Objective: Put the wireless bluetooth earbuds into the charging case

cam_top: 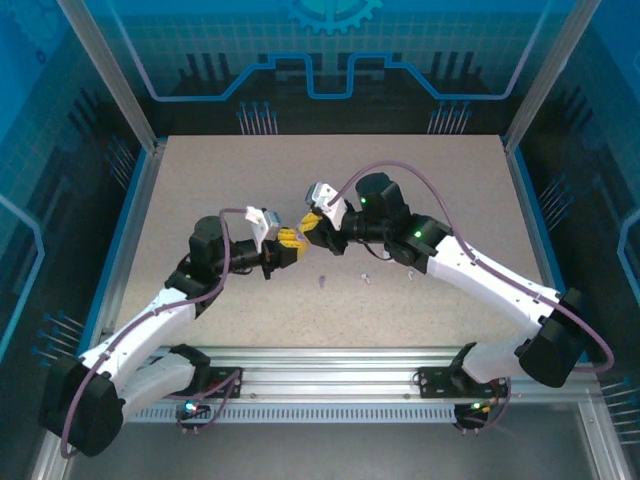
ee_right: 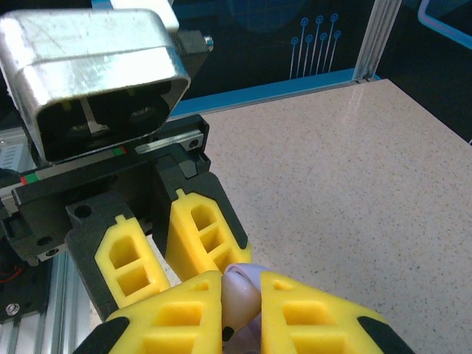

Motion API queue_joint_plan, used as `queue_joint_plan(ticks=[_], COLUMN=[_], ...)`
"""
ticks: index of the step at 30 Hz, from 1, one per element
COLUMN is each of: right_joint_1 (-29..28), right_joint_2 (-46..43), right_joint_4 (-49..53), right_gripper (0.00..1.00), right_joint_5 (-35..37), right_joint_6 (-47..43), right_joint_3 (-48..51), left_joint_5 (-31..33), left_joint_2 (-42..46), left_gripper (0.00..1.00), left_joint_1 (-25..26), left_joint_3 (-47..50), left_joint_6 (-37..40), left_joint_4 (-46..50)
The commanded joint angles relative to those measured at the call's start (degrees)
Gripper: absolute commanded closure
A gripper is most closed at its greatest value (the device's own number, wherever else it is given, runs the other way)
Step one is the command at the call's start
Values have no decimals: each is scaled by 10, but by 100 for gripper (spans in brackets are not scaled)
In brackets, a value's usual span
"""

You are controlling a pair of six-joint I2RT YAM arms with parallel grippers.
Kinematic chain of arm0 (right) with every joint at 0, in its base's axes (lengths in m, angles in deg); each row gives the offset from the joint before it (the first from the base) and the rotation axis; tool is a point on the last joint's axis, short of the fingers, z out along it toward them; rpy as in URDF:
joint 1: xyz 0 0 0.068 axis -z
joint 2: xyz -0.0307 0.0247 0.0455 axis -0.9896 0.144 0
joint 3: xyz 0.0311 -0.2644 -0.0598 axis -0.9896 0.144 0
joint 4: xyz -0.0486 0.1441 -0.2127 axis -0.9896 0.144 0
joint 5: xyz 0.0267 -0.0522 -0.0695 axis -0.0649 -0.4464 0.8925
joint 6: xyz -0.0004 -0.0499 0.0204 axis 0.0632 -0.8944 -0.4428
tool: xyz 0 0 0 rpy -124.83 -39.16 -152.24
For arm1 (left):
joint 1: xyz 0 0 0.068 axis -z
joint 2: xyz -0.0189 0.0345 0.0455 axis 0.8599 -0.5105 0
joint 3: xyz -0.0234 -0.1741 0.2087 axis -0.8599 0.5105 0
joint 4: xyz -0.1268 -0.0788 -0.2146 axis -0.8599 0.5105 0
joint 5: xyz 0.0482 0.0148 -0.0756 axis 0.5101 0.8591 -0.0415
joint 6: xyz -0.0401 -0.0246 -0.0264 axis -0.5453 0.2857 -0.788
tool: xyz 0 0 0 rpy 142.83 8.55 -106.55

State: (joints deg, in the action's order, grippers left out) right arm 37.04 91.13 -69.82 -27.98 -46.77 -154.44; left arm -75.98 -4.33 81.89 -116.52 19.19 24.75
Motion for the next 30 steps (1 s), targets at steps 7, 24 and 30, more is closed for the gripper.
queue_joint_plan(ticks=[7, 24, 30], right_joint_1=[-4, -4, 5], right_joint_2=[11, 5, -18], right_joint_4=[43, 44, 44], right_gripper=[84, 62, 58], right_joint_5=[-13, -23, -22], right_joint_6=[-27, -11, 32], right_joint_3=[-3, -24, -26], left_joint_5=[-20, -16, -6], left_joint_2=[10, 14, 21], left_gripper=[81, 81, 81], left_joint_1=[4, 4, 4], left_joint_3=[-17, -10, -6], left_joint_6=[-9, -6, 9], left_joint_4=[-22, -18, -3])
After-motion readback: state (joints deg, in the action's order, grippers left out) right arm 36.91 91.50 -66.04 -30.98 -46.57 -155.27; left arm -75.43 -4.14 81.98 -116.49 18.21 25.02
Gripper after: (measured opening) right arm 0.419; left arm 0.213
